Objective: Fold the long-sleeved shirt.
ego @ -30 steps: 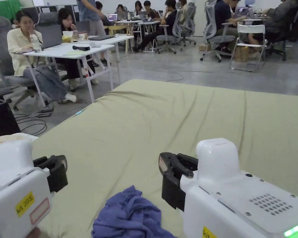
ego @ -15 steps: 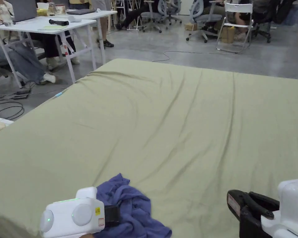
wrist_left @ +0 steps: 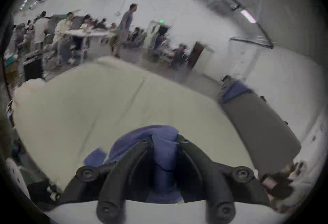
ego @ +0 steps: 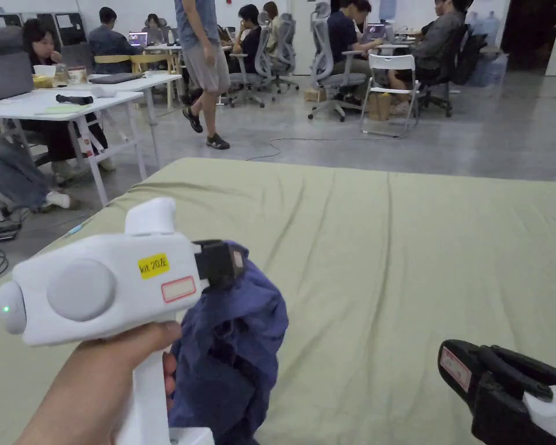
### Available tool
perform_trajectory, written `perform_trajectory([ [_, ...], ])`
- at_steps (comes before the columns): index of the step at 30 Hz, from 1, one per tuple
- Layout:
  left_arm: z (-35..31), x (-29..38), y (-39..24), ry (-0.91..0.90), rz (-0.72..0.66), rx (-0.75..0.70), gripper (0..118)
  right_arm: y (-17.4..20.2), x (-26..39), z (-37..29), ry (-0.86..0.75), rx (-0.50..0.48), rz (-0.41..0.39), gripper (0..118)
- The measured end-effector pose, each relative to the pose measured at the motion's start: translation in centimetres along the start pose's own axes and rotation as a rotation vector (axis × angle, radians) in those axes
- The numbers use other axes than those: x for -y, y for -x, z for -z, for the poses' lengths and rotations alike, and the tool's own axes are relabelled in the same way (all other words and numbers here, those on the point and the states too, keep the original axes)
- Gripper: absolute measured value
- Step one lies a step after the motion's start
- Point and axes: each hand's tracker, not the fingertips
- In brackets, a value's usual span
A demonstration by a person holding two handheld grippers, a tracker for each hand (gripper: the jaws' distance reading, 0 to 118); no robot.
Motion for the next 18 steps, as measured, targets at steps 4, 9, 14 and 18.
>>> perform_trajectory([
  [4, 0.8, -2.5, -8.3, -0.048, 0.052, 0.197, 17, -1.2, -2.3, -4.5, -0.120, 0.056, 0.020, 0],
  [9, 5.7, 0.5, -18.0, -0.026, 0.140, 0.295, 17, -3.4, -3.9, -10.7, -0.261, 0.191, 0.033, 0],
  [14, 17.2, 11.3, -23.9, 0.318, 0.224, 0.203, 17, -6.5, -2.3, -14.1, -0.238, 0.314, 0.030, 0],
  [18, 25.2, 23.6, -24.2, 0.626, 0.310, 0.061, 18, -8.5, 0.4, -13.9, -0.113, 0.361, 0.070, 0],
])
